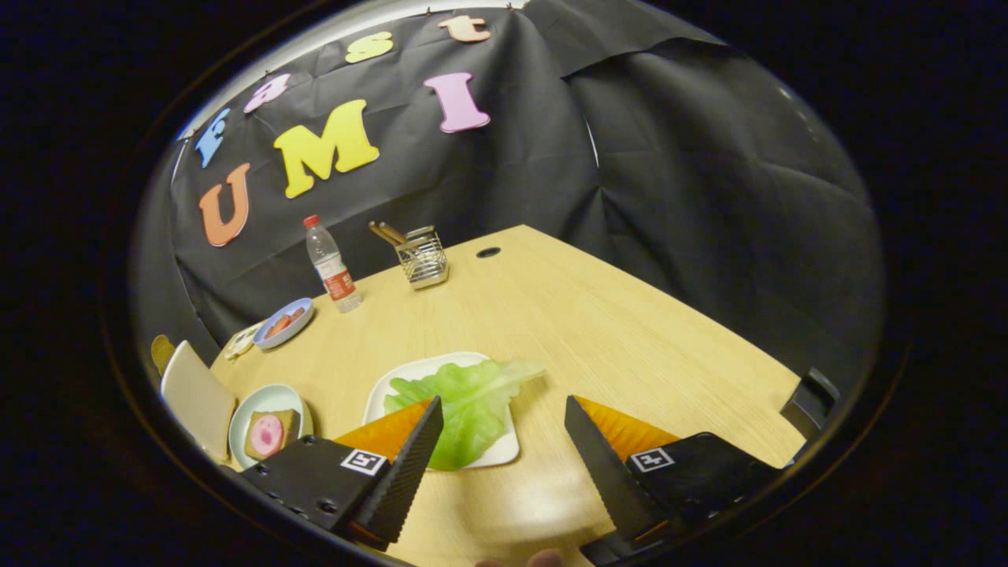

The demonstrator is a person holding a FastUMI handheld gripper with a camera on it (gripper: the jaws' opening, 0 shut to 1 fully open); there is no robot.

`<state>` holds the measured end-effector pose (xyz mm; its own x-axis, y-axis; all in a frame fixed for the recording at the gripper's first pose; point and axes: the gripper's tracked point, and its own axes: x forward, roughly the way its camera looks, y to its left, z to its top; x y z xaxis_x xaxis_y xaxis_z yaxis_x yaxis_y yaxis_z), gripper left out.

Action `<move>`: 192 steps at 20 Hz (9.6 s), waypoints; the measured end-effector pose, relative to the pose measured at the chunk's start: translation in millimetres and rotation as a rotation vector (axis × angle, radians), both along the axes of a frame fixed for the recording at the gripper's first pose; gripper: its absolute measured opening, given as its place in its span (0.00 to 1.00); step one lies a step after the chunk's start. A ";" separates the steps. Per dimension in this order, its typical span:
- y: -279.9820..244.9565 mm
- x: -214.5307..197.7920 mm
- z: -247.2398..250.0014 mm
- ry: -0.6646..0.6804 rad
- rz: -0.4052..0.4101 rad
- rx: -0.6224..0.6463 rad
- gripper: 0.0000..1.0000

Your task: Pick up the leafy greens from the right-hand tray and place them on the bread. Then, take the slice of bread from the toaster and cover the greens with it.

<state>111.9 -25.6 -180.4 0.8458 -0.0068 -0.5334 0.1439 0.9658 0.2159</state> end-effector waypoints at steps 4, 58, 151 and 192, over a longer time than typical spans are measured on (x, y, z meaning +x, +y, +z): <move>-8.0 18.9 -8.5 0.055 -0.023 0.089 0.96; 344.5 -61.0 145.1 -0.176 0.501 0.216 0.00; 531.7 -93.8 170.7 -0.336 0.467 0.045 0.10; 324.4 -49.9 47.5 -0.242 0.177 0.106 0.10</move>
